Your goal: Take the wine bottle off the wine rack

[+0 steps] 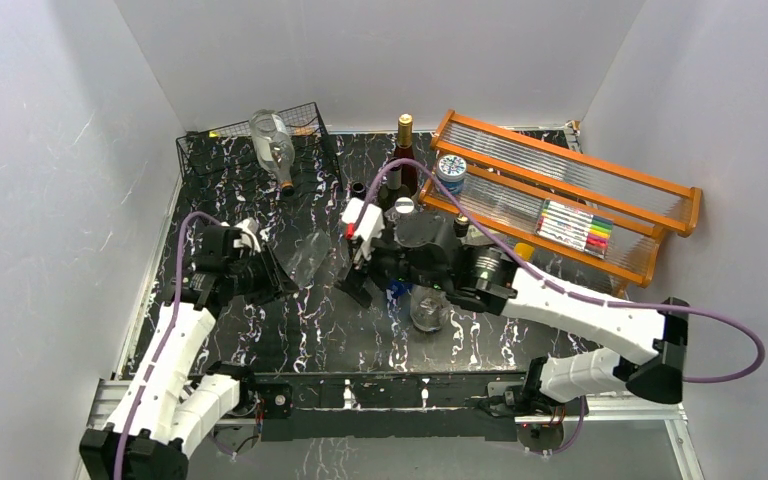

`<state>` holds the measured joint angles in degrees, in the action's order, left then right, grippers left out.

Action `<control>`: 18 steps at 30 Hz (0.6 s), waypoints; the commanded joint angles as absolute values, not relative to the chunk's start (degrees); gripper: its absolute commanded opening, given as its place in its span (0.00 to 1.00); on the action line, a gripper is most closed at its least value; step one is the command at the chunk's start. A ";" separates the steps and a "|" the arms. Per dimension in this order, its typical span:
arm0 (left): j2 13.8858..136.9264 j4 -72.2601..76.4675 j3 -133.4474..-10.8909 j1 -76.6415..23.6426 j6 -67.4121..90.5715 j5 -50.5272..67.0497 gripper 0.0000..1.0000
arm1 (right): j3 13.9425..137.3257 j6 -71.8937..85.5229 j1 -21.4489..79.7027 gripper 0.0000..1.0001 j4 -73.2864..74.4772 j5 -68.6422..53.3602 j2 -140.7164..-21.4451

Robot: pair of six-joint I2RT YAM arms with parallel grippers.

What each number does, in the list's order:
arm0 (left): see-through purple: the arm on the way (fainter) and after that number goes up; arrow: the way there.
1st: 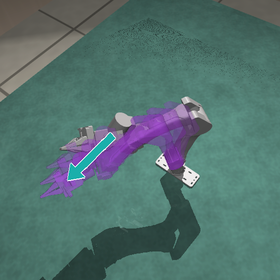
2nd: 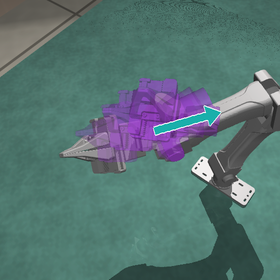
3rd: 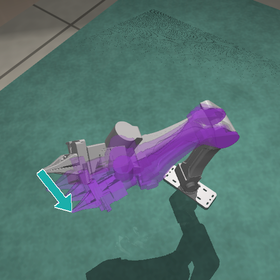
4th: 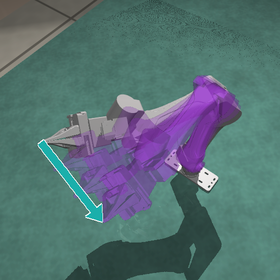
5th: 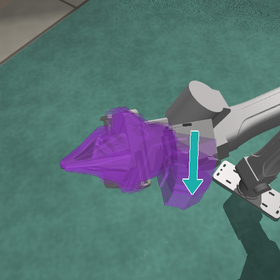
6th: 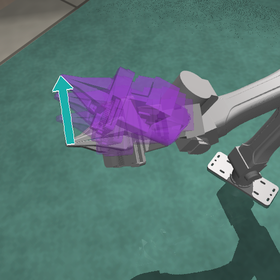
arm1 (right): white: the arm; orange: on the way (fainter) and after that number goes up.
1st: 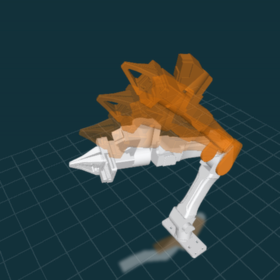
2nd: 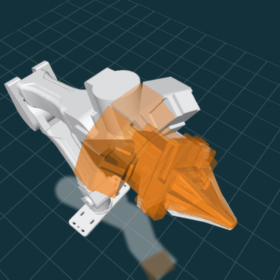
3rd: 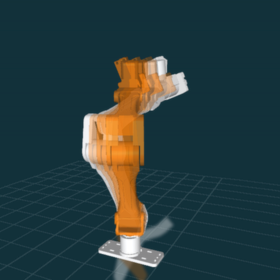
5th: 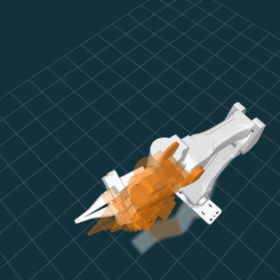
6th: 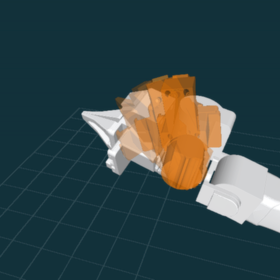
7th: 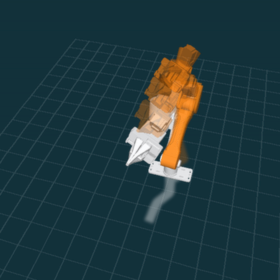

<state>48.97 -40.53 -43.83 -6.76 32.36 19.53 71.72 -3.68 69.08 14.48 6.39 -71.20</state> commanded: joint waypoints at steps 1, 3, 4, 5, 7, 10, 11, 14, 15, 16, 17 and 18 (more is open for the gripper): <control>47.80 -50.45 -50.12 -13.98 27.54 12.32 0.00 | 71.90 -10.80 69.17 0.98 7.69 -3.28 -73.75; 48.32 -52.20 -52.26 -17.05 26.81 10.53 0.00 | 69.11 -13.12 69.16 0.98 3.95 -5.27 -74.66; 48.53 -52.74 -53.57 -18.59 26.42 9.87 0.00 | 67.91 -14.10 69.17 0.98 2.04 -6.15 -75.09; 48.90 -53.46 -54.49 -20.19 26.07 9.08 0.00 | 66.91 -15.12 69.17 0.98 0.52 -7.05 -75.66; 49.57 -55.05 -56.05 -22.96 25.34 7.07 0.00 | 65.02 -18.43 69.30 0.98 -2.45 -9.28 -76.89; 49.62 -57.15 -57.81 -25.98 24.74 4.72 0.00 | 61.09 -21.50 69.42 0.98 -7.46 -10.65 -78.49; 49.32 -57.45 -58.17 -26.46 24.70 4.67 0.00 | 59.74 -21.85 69.43 0.98 -9.67 -10.49 -79.01; 48.20 -57.83 -59.23 -26.88 24.87 5.21 0.00 | 56.00 -21.36 69.52 0.98 -18.02 -6.53 -80.64; 47.77 -57.73 -59.38 -26.90 24.83 5.25 0.00 | 54.26 -20.51 69.52 0.98 -22.37 -4.42 -81.19; 47.32 -57.41 -59.41 -26.90 24.72 5.27 0.00 | 52.77 -20.54 69.52 0.98 -25.81 -3.65 -81.74; 46.93 -57.00 -59.34 -26.89 24.54 5.35 0.00 | 51.97 -20.86 69.52 0.98 -28.03 -3.97 -82.65; 46.53 -56.71 -59.37 -26.89 24.57 5.29 0.00 | 52.00 -20.90 69.48 0.98 -29.17 -4.14 -83.81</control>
